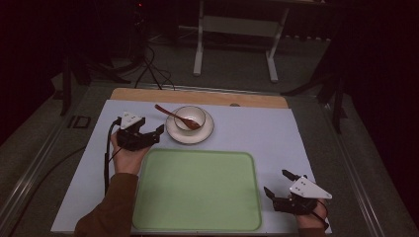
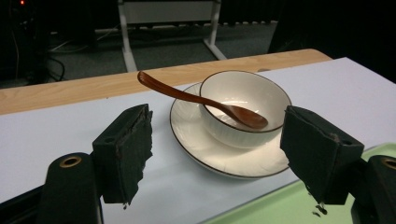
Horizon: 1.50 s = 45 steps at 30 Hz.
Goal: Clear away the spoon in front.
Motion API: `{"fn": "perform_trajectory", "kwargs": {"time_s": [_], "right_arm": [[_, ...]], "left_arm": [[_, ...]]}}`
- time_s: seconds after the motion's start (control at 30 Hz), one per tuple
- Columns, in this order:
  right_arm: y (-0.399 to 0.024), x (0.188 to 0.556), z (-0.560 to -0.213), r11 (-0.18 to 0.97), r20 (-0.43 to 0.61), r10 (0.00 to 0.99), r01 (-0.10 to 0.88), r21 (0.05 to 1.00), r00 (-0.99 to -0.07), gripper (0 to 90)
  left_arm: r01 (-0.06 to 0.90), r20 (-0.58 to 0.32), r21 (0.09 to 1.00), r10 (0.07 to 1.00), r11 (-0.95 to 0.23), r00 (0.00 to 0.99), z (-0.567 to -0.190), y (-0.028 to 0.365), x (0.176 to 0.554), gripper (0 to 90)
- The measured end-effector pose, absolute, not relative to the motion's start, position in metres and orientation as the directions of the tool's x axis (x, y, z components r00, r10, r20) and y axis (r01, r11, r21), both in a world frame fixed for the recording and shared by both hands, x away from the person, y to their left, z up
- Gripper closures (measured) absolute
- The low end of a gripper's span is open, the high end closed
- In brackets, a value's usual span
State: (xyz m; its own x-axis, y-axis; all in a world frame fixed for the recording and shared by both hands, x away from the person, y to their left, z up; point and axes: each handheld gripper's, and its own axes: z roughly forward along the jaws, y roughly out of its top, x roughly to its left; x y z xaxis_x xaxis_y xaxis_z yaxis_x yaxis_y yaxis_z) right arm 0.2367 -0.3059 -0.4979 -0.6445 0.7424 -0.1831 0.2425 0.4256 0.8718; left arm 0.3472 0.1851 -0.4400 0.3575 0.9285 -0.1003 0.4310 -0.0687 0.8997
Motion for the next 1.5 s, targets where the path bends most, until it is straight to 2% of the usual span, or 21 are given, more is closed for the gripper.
{"fn": "perform_trajectory", "kwargs": {"time_s": [0.47,0.93,1.1,1.5], "right_arm": [[-0.308,0.236,-0.497,0.417,-0.184,0.752,0.241,0.876,-0.633,14.5],[-0.308,0.237,-0.497,0.417,-0.181,0.751,0.243,0.876,-0.635,14.5],[-0.308,0.237,-0.497,0.419,-0.184,0.750,0.241,0.875,-0.636,14.5],[-0.309,0.237,-0.497,0.415,-0.179,0.751,0.244,0.876,-0.635,14.5]], "left_arm": [[0.444,-0.100,0.895,0.948,-0.048,0.304,-0.434,0.179,0.379,21.2],[0.443,-0.042,0.890,0.950,-0.105,0.309,-0.441,0.173,0.399,21.0],[0.444,-0.054,0.892,0.951,-0.090,0.303,-0.449,0.170,0.410,20.8],[0.465,-0.107,0.885,0.972,-0.002,0.208,-0.463,0.170,0.434,19.2]]}}
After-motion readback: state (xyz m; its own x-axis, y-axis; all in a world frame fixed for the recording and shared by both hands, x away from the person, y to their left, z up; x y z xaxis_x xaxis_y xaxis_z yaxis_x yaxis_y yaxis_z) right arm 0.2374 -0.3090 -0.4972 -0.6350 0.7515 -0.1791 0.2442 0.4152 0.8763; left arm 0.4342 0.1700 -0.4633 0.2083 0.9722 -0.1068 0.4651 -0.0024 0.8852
